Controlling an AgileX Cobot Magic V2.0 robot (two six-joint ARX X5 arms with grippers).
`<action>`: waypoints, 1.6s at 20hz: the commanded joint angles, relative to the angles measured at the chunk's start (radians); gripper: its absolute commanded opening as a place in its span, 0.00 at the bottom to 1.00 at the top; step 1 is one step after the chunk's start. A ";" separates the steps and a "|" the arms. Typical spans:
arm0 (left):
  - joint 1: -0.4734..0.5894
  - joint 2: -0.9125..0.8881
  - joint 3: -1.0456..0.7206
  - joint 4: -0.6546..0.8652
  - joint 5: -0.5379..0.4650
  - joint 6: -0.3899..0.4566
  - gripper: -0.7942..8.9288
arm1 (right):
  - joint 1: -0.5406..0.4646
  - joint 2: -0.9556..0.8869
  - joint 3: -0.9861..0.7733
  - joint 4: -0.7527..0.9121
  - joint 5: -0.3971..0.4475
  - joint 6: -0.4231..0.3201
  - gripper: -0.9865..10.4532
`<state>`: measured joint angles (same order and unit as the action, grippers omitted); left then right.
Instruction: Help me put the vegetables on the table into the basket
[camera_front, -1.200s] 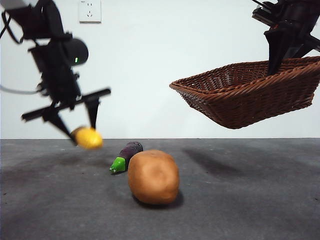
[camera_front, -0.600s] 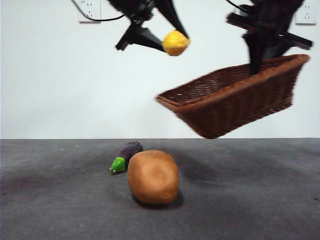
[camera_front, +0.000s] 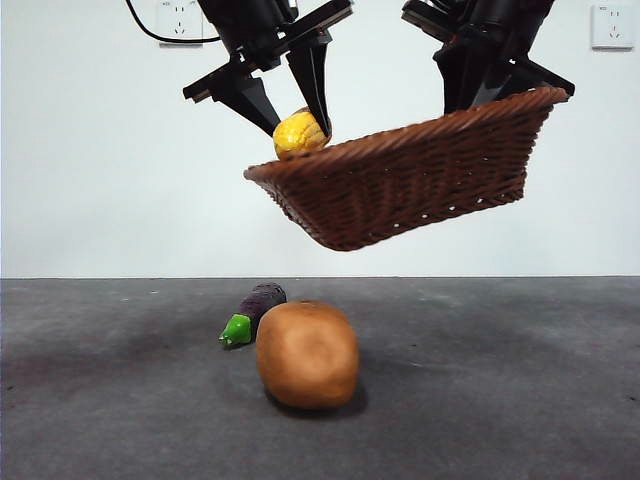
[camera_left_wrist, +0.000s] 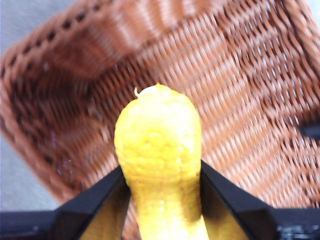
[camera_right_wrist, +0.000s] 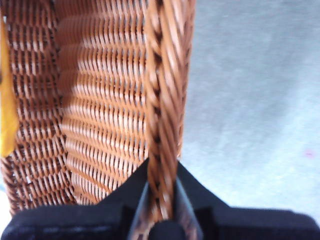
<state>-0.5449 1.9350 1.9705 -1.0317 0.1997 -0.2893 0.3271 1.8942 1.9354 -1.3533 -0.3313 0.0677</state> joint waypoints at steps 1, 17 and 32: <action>0.008 0.014 -0.006 0.016 -0.016 -0.020 0.08 | 0.009 -0.011 -0.001 -0.024 -0.021 0.007 0.07; 0.029 -0.096 -0.006 -0.044 -0.010 -0.012 0.64 | 0.009 -0.011 -0.002 -0.025 0.007 0.000 0.07; -0.211 -0.282 -0.309 -0.196 -0.213 -0.118 0.64 | -0.252 -0.011 -0.002 -0.025 0.017 -0.109 0.07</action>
<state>-0.7536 1.6451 1.6871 -1.2255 -0.0113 -0.3691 0.0750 1.8942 1.9354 -1.3537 -0.3031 -0.0212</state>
